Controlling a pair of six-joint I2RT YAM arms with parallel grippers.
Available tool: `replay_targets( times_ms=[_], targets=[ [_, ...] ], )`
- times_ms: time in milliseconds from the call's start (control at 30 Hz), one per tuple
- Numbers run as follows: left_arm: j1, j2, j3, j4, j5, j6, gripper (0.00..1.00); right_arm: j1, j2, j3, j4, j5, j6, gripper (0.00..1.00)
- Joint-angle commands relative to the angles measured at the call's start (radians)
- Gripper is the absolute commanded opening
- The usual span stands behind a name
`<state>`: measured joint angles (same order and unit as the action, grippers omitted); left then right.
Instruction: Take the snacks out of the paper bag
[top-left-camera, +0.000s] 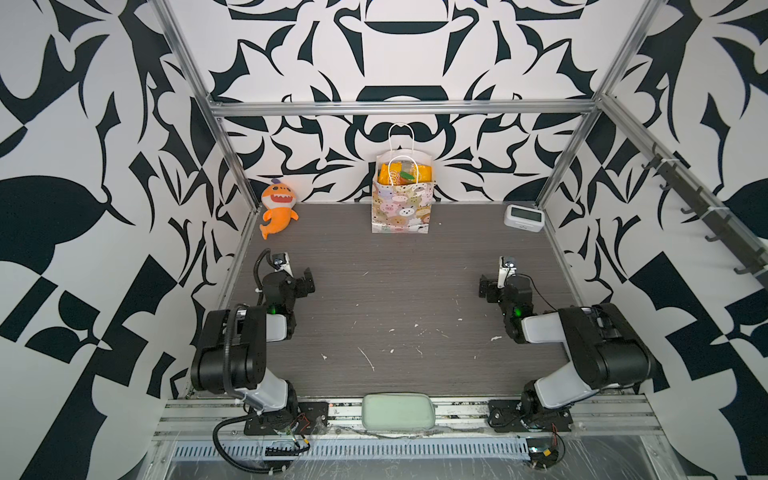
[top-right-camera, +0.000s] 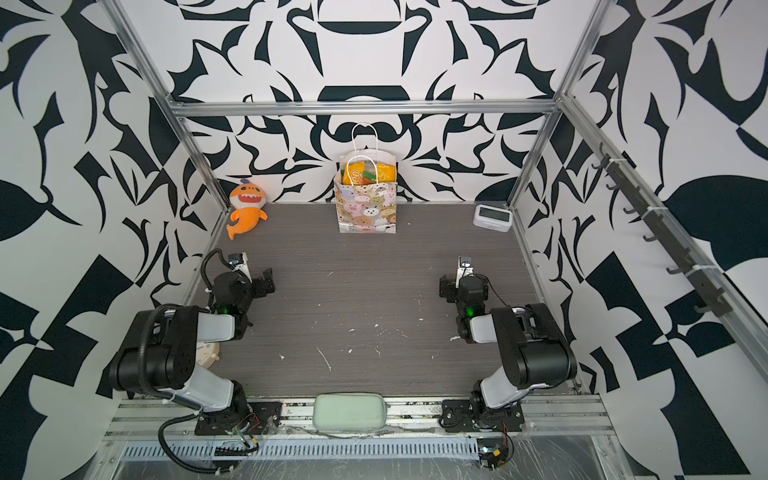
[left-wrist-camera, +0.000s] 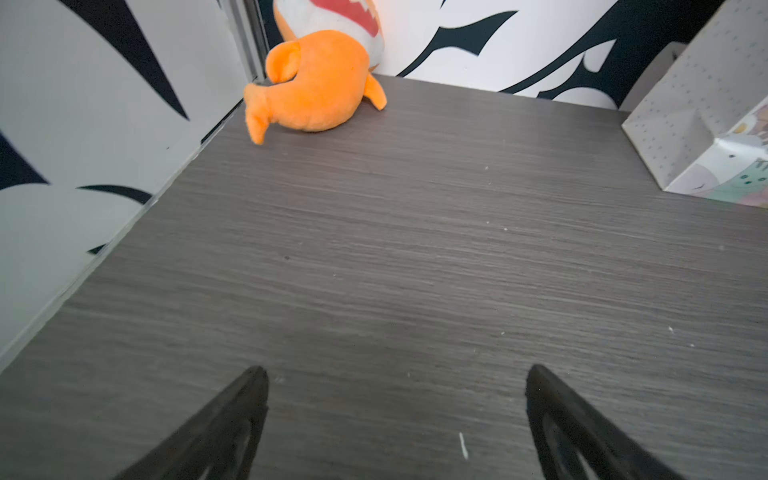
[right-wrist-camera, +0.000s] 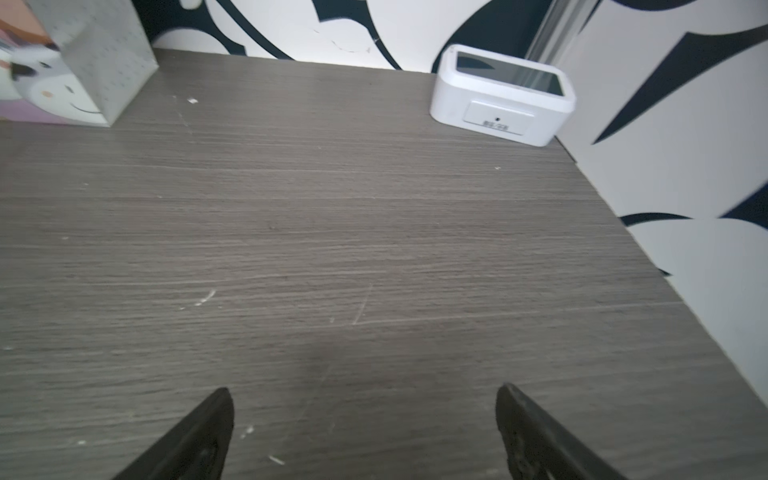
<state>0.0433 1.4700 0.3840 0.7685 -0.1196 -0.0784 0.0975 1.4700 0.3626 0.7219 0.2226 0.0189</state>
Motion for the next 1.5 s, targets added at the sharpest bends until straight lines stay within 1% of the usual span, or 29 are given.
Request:
replay_targets(
  times_ms=[0, 33, 67, 100, 133, 167, 200, 233, 300, 367, 433, 467, 500, 567, 667, 767, 867, 967, 1100, 1200, 1333, 1433, 1467],
  targets=[
    [-0.072, -0.262, 0.157, -0.361, -0.102, -0.037, 0.99, 0.005, -0.21, 0.175, -0.356, 0.075, 0.121, 0.96],
    [-0.071, -0.312, 0.212, -0.444, -0.038, -0.069, 0.93, 0.005, -0.243, 0.209, -0.392, 0.035, 0.161, 0.89],
    [-0.071, -0.329, 0.257, -0.472, 0.017, -0.099, 0.83, 0.004, -0.251, 0.241, -0.4, -0.016, 0.196, 0.8],
    [-0.069, -0.318, 0.312, -0.5, 0.04, -0.135, 0.7, 0.005, -0.238, 0.274, -0.414, -0.089, 0.222, 0.75],
    [-0.066, -0.277, 0.399, -0.574, 0.055, -0.174, 0.62, 0.005, -0.201, 0.339, -0.457, -0.149, 0.246, 0.74],
    [-0.062, -0.216, 0.509, -0.662, 0.08, -0.196, 0.52, 0.004, -0.143, 0.435, -0.535, -0.193, 0.275, 0.64],
    [-0.062, -0.143, 0.598, -0.729, 0.12, -0.213, 0.49, 0.005, -0.084, 0.528, -0.608, -0.213, 0.305, 0.54],
    [-0.063, -0.066, 0.689, -0.765, 0.17, -0.219, 0.48, 0.004, -0.013, 0.634, -0.713, -0.233, 0.325, 0.5],
    [-0.066, 0.075, 0.831, -0.795, 0.24, -0.279, 0.48, 0.005, 0.12, 0.829, -0.82, -0.308, 0.335, 0.48],
    [-0.068, 0.232, 0.981, -0.831, 0.307, -0.332, 0.49, 0.004, 0.244, 1.003, -0.898, -0.361, 0.353, 0.37],
    [-0.081, 0.374, 1.13, -0.882, 0.36, -0.354, 0.48, 0.006, 0.345, 1.133, -0.938, -0.386, 0.366, 0.35],
    [-0.092, 0.445, 1.211, -0.917, 0.369, -0.357, 0.47, 0.007, 0.396, 1.208, -0.976, -0.399, 0.368, 0.29],
    [-0.101, 0.505, 1.281, -0.947, 0.375, -0.353, 0.44, 0.007, 0.438, 1.263, -0.996, -0.412, 0.367, 0.26],
    [-0.118, 0.634, 1.425, -1.001, 0.399, -0.36, 0.35, 0.007, 0.525, 1.358, -1.0, -0.419, 0.381, 0.26],
    [-0.137, 0.777, 1.56, -1.005, 0.433, -0.385, 0.34, 0.012, 0.642, 1.475, -1.005, -0.449, 0.409, 0.26],
    [-0.16, 0.873, 1.652, -1.004, 0.455, -0.383, 0.33, 0.028, 0.729, 1.544, -0.968, -0.468, 0.428, 0.25],
    [-0.176, 0.94, 1.697, -0.978, 0.466, -0.401, 0.32, 0.046, 0.8, 1.607, -0.943, -0.488, 0.46, 0.25],
    [-0.184, 1.0, 1.726, -0.907, 0.488, -0.455, 0.31, 0.061, 0.874, 1.692, -0.939, -0.507, 0.504, 0.25],
    [-0.191, 1.109, 1.834, -0.881, 0.525, -0.537, 0.3, 0.082, 0.974, 1.813, -0.935, -0.531, 0.545, 0.24],
    [-0.198, 1.183, 1.917, -0.875, 0.543, -0.584, 0.28, 0.088, 1.04, 1.877, -0.923, -0.519, 0.581, 0.24],
    [-0.207, 1.247, 1.973, -0.827, 0.548, -0.63, 0.28, 0.088, 1.127, 1.959, -0.892, -0.523, 0.648, 0.24],
    [-0.209, 1.291, 2.013, -0.8, 0.542, -0.667, 0.27, 0.088, 1.207, 2.057, -0.869, -0.528, 0.692, 0.24],
    [-0.209, 1.306, 2.028, -0.795, 0.547, -0.684, 0.26, 0.088, 1.237, 2.1, -0.867, -0.529, 0.713, 0.24]
  ],
)
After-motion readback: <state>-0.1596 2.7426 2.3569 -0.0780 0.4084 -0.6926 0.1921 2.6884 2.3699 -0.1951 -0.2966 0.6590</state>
